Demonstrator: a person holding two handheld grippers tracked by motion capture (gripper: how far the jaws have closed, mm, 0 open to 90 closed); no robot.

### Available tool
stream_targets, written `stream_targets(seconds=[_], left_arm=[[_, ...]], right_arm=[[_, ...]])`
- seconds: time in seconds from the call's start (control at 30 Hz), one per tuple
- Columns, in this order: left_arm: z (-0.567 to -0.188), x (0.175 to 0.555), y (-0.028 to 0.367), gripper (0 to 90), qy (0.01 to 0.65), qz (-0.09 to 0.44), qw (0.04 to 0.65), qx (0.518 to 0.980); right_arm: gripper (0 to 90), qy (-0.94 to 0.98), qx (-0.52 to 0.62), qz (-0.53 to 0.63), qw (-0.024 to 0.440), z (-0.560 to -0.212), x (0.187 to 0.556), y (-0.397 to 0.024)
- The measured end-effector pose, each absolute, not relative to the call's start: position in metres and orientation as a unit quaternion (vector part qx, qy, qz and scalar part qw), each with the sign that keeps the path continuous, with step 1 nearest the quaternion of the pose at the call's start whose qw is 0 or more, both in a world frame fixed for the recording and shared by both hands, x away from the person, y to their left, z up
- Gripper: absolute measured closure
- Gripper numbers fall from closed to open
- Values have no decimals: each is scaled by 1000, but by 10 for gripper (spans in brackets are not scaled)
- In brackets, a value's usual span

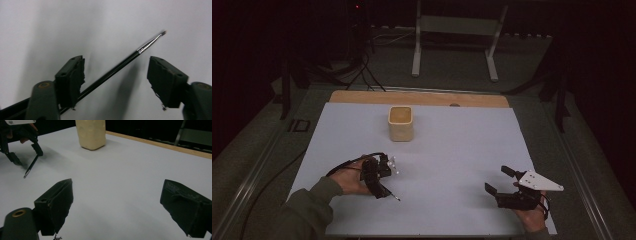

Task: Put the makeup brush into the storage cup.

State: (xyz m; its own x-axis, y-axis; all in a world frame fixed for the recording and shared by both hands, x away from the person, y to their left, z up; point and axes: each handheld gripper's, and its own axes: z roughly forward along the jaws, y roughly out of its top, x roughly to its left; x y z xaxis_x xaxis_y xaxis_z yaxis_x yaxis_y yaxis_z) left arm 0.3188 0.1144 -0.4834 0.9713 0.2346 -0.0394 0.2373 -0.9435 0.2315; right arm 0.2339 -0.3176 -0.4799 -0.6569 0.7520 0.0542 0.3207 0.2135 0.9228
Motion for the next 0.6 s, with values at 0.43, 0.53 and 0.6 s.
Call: stream_targets(seconds=[0.43,0.53,0.6], left_arm=[[-487,321,100,859,113,-38,37,992],[-488,325,97,859,124,-52,26,991],[-488,326,97,862,125,-53,22,991]], right_arm=[[112,752,357,514,208,-480,234,-317],[112,752,356,514,208,-480,234,-317],[112,751,357,515,208,-480,234,-318]])
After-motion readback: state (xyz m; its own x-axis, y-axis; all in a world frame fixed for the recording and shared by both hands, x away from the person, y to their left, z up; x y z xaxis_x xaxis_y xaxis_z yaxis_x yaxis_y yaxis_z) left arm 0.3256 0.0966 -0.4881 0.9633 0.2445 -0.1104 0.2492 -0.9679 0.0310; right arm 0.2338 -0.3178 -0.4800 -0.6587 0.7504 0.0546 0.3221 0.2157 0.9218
